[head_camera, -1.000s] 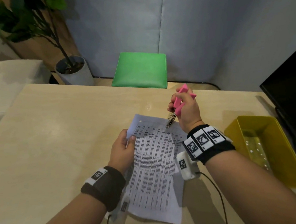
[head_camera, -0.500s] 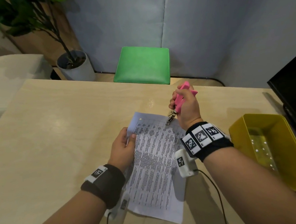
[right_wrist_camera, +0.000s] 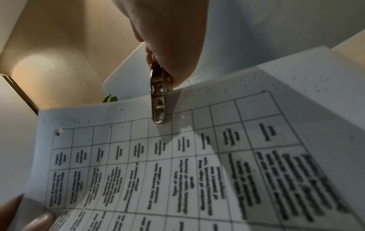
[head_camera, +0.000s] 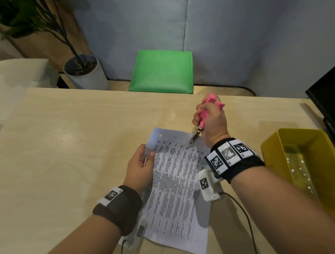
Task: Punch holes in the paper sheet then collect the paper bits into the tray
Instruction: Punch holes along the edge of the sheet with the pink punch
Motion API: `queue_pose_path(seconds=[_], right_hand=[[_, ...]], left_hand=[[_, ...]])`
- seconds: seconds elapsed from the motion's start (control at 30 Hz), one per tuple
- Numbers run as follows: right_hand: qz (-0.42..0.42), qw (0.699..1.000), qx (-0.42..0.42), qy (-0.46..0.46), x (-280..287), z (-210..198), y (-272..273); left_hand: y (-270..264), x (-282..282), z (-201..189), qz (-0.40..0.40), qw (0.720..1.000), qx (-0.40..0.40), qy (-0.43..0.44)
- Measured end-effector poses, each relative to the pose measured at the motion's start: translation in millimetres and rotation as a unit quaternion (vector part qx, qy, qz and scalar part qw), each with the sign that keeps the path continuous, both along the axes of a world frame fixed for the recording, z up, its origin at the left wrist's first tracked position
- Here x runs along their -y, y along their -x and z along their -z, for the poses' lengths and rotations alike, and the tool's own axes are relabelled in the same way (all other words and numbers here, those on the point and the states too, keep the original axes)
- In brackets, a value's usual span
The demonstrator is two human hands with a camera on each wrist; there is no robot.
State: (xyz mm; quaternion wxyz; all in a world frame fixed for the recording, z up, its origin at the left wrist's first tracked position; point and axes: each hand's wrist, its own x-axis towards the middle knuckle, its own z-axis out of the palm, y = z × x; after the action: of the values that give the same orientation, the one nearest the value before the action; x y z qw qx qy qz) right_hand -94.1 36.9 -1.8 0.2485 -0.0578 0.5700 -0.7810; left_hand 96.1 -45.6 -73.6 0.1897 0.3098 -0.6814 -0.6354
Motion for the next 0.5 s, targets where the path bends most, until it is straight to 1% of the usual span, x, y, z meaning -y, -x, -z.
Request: queue_pose_path(seconds=[0.23,0.5], right_hand=[[0.008,1.0,-0.006,-0.005,-3,6,-3],[0.016,1.0,0.0,-0.02,-4,11,-6]], left_hand=[[-4,-3,2,0.005,1.0,-0.001,-0.015],[-8,-7,5,0.002,1.0,0.021,-0.016]])
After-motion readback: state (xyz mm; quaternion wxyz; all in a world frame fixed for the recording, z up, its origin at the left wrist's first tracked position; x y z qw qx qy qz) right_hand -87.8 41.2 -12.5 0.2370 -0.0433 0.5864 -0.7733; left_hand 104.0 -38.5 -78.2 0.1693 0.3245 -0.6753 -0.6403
